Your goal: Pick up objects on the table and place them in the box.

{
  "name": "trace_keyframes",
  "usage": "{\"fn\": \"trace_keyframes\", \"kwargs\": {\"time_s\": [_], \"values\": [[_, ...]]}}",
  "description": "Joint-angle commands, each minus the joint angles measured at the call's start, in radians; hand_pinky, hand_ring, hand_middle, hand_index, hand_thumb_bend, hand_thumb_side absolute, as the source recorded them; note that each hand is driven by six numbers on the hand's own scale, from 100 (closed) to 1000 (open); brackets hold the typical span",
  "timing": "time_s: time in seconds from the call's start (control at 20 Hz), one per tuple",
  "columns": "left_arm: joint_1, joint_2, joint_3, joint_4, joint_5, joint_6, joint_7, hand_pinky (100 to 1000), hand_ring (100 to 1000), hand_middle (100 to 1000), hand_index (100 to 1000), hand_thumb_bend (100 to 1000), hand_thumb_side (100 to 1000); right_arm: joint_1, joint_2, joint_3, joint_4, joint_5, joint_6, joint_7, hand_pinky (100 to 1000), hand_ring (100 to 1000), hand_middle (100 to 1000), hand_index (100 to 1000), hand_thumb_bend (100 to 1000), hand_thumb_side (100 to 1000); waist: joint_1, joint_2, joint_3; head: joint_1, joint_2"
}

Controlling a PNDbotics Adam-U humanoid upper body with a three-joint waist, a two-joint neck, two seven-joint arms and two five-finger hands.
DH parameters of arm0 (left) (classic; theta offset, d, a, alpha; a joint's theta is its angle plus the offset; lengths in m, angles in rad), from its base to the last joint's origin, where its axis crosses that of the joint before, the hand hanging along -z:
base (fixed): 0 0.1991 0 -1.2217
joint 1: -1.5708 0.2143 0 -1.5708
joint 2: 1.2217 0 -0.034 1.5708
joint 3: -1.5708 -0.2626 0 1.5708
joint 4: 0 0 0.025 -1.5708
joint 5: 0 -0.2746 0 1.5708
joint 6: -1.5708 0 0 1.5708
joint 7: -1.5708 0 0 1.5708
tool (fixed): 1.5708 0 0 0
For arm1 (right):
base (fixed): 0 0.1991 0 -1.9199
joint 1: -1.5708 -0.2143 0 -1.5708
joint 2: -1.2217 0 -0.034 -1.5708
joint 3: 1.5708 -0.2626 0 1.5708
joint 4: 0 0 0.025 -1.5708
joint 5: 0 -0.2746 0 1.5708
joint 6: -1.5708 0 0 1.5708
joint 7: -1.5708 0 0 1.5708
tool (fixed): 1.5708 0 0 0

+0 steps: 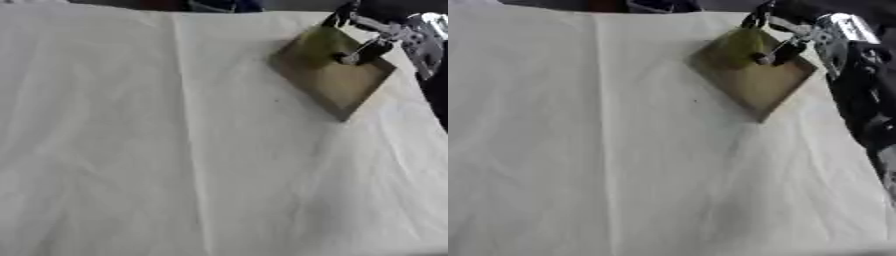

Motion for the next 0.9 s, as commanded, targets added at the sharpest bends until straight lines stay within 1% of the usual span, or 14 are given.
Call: {"fn": "trace_keyframes", "kwargs": {"time_s": [0.05,0.3,0.55,0.75,0.9], "values": [[-0.002,0.023,0.010,-0.021,-0.005,0.000,0.006,501,587,606,728,100,260,-0.008,-0.066,-0.027,-0.099,-0.024,0.012,-0.028,687,732,719,837,355,100,0.003,-0.025,-0.001,0.003,-0.007],[0.001,0.026,0.011,-0.021,-0.009,0.001,0.011,502,587,606,728,100,257,0.029,-0.119,-0.061,-0.281,-0.113,0.043,-0.057,684,726,720,839,346,100,0.001,-0.035,-0.007,0.007,0.001],[0.003,0.031,0.011,-0.021,-0.013,0.003,0.017,502,587,606,728,100,252,0.100,-0.177,-0.081,-0.463,-0.220,0.089,-0.075,686,717,729,843,345,100,0.000,-0.046,-0.012,0.019,0.012],[0.004,0.036,0.009,-0.021,-0.015,0.003,0.021,503,588,606,728,100,245,0.160,-0.211,-0.087,-0.608,-0.297,0.138,-0.103,684,709,729,842,338,100,0.001,-0.053,-0.014,0.028,0.023],[0.003,0.041,0.007,-0.021,-0.018,0.000,0.026,505,589,607,729,100,233,0.205,-0.230,-0.088,-0.714,-0.351,0.188,-0.153,682,704,727,836,345,100,0.005,-0.058,-0.012,0.034,0.031]]}}
